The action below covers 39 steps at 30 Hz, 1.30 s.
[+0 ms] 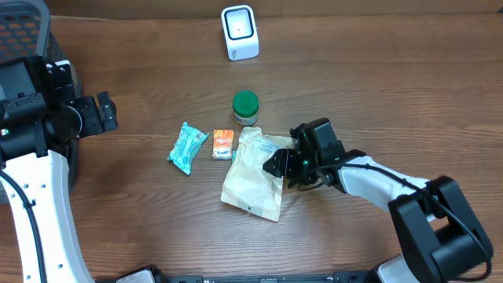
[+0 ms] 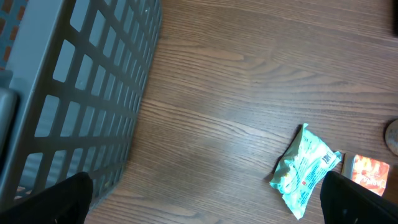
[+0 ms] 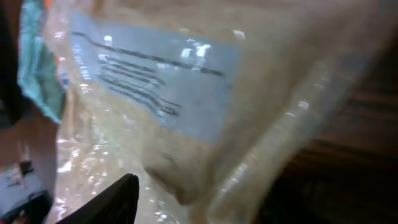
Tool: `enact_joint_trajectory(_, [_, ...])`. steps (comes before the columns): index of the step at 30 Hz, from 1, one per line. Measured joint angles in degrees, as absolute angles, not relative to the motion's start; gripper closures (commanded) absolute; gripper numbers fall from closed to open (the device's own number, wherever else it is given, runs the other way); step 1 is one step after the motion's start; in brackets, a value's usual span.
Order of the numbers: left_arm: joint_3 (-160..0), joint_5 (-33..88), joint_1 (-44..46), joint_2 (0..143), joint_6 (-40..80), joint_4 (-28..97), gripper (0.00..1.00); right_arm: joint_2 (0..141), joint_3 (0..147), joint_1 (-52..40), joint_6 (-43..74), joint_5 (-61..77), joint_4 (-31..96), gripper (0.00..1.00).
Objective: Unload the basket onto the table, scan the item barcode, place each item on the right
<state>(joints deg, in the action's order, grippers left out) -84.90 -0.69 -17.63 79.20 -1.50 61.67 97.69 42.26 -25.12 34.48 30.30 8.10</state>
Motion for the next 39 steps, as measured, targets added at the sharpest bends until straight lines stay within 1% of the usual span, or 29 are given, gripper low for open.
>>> enact_joint_trajectory(2, [-84.9, -0.7, -17.6, 79.2, -1.5, 61.7, 0.01, 99.3, 42.3, -25.2, 34.6, 32.6, 5.0, 0.39])
enact_joint_trajectory(3, [-84.9, -0.7, -17.6, 79.2, -1.5, 61.7, 0.0, 100.3, 42.3, -25.2, 34.8, 34.0, 3.1, 0.42])
enact_joint_trajectory(4, [-84.9, -0.7, -17.6, 79.2, -1.5, 61.7, 0.0, 101.2, 42.3, -25.2, 35.2, 35.2, 1.8, 0.47])
enact_joint_trajectory(6, [-84.9, -0.7, -17.6, 79.2, -1.5, 61.6, 0.01, 103.0, 42.7, -25.3, 36.1, 37.3, 0.3, 0.73])
enact_joint_trajectory(7, [-84.9, -0.7, -17.6, 79.2, -1.5, 61.7, 0.0, 103.8, 42.8, -25.3, 36.7, 37.5, 0.2, 0.82])
enact_joint_trajectory(8, [-84.9, -0.7, -17.6, 79.2, -1.5, 61.7, 0.0, 104.7, 42.8, -25.3, 37.2, 38.1, 0.2, 0.9])
enact_joint_trajectory(10, [-84.9, -0.7, -17.6, 79.2, -1.5, 61.7, 0.0, 105.4, 42.7, -25.3, 38.0, 39.8, -0.1, 0.96])
enact_joint_trajectory(18, [-84.9, -0.7, -17.6, 79.2, -1.5, 61.7, 0.01, 105.8, 42.7, -25.3, 39.1, 40.7, -0.8, 0.96])
enact_joint_trajectory(21, [-84.9, -0.7, -17.6, 79.2, -1.5, 61.7, 0.0, 104.1, 42.7, -25.3, 38.5, 40.1, 1.9, 0.96])
enact_joint_trajectory(23, [-84.9, -0.7, -17.6, 79.2, -1.5, 61.7, 0.0, 101.2, 42.6, -25.3, 37.7, 38.5, 6.3, 0.96])
enact_joint_trajectory(25, [-84.9, -0.7, -17.6, 79.2, -1.5, 61.7, 0.0, 96.6, 42.9, -25.3, 36.1, 35.7, 13.8, 0.96])
enact_joint_trajectory(27, [-84.9, -0.6, -17.6, 79.2, -1.5, 61.7, 0.0, 91.4, 44.8, -25.3, 34.0, 31.2, 24.4, 0.96])
enact_joint_trajectory(31, [-84.9, -0.7, -17.6, 79.2, -1.5, 61.7, 0.0, 83.0, 55.6, -25.7, 30.2, 17.0, 47.8, 0.96])
enact_joint_trajectory(33, [-84.9, -0.7, -17.6, 79.2, -1.5, 61.7, 0.01, 81.4, 63.5, -26.3, 29.0, 8.4, 58.6, 0.96])
enact_joint_trajectory(35, [-84.9, -0.7, -17.6, 79.2, -1.5, 61.7, 0.0, 80.9, 70.6, -27.1, 28.3, -0.2, 66.7, 0.96])
enact_joint_trajectory(37, [-84.9, -0.7, -17.6, 79.2, -1.5, 61.6, 0.0, 81.2, 76.1, -27.9, 27.9, -9.0, 73.7, 0.96])
enact_joint_trajectory(39, [-84.9, -0.7, -17.6, 79.2, -1.5, 61.7, 0.0, 82.3, 79.0, -28.3, 27.6, -16.1, 78.1, 0.96])
